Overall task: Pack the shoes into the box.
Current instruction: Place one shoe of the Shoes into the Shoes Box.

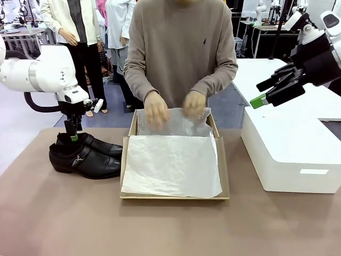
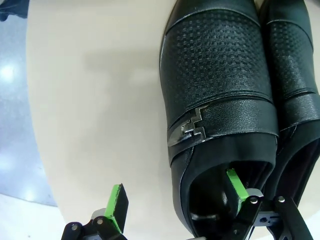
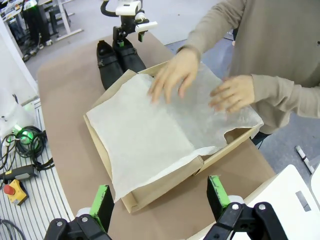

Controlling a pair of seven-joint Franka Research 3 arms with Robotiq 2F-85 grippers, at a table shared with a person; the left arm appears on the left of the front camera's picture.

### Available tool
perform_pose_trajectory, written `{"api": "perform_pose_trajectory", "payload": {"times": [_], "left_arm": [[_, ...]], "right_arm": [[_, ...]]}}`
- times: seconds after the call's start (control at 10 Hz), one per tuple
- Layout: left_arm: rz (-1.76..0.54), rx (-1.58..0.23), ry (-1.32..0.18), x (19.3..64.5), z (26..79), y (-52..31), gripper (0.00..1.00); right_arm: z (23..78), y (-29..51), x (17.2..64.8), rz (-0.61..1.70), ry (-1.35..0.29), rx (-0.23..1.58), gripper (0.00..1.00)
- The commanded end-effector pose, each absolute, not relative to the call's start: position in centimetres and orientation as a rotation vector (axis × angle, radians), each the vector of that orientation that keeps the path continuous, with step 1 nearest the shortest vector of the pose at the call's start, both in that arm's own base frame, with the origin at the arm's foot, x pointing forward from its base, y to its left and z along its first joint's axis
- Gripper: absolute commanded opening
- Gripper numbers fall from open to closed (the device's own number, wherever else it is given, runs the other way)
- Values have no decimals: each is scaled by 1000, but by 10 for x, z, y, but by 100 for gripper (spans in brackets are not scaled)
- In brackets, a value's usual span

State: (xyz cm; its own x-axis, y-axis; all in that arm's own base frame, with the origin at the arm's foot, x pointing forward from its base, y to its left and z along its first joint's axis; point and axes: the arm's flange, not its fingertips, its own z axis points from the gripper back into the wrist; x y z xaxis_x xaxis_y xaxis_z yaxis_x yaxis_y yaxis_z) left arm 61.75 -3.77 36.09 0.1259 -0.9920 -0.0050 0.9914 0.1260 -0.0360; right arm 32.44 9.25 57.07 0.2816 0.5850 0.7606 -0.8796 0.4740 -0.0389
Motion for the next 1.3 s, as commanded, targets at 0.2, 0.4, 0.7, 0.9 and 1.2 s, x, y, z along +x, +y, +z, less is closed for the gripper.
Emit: {"api": "perform_pose_trajectory", "payload": {"times": [0.2, 0.4, 0.7, 0.9, 1.2], "left_arm": [[-1481, -38, 54, 620, 353, -37, 100], [-1489, -46, 66, 621, 349, -38, 100], [-1496, -55, 82, 622, 348, -38, 66], [-1494, -62, 87, 622, 348, -38, 30], [-1501, -57, 85, 619, 349, -39, 0]], "right_arm": [[571, 92, 326, 1033, -813, 449, 100], [571, 92, 326, 1033, -813, 449, 100], [571, 92, 326, 1033, -813, 449, 100], [571, 92, 326, 1033, -813, 449, 100], [571, 92, 326, 1033, -813, 449, 100]]}}
